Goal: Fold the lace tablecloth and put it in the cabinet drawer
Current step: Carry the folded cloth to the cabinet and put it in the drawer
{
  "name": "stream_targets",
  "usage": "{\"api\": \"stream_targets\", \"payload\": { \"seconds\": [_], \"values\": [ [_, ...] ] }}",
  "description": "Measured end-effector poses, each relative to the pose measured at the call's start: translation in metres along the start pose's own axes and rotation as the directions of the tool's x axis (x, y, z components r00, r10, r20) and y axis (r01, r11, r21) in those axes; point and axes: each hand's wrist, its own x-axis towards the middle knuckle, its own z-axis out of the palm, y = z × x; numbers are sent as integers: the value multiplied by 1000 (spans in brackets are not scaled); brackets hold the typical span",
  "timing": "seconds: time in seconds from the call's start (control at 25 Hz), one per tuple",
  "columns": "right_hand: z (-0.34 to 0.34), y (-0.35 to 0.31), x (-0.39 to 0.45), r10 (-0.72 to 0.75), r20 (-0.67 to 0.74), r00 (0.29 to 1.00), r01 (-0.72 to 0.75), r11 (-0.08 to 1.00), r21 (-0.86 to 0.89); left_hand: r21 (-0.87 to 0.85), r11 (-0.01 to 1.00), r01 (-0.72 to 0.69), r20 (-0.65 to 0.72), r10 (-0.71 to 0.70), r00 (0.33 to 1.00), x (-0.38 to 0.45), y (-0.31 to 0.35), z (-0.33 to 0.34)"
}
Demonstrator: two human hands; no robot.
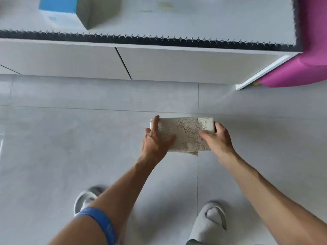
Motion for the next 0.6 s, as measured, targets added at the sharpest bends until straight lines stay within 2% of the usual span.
{"api": "stream_targets", "payload": {
  "seconds": [0.16,0.28,0.44,0.52,0.6],
  "values": [
    [26,40,42,0,-34,999,2,998,57,46,997,-58,39,56,998,43,-31,32],
    [37,54,53,-8,-48,999,13,994,107,64,995,-78,55,75,996,63,-47,32],
    [47,72,47,-8,50,999,3,994,113,121,989,-85,110,71,991,53,-68,21],
    [52,72,41,-18,99,995,8,995,100,205,975,-86,71,73,995,46,-72,19],
    [52,66,41,12,121,993,-26,993,118,212,976,-52,36,45,998,44,-70,18]
  ]
}}
